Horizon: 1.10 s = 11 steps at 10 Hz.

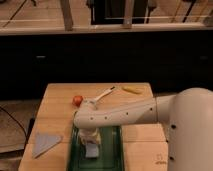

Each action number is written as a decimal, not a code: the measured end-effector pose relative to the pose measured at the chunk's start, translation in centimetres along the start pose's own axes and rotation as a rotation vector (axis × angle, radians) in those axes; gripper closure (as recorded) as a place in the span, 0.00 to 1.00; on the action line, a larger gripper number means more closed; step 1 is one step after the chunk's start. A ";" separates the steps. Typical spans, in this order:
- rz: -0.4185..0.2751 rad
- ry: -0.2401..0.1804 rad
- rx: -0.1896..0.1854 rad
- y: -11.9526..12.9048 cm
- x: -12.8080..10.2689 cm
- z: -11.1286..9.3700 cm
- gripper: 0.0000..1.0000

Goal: Wipe tray with sponge

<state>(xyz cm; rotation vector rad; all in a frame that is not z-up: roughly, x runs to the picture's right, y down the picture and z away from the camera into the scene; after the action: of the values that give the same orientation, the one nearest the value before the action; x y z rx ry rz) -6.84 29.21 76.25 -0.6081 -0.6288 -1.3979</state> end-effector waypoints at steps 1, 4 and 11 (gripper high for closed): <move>0.023 0.001 0.004 1.9 0.5 -0.1 1.00; 0.071 0.006 0.013 5.5 2.2 -0.3 1.00; 0.120 0.010 0.027 5.5 3.5 -0.3 1.00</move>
<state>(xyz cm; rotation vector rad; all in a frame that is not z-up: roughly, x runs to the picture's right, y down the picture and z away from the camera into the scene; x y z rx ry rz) -1.06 26.97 78.46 -0.6074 -0.5930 -1.2780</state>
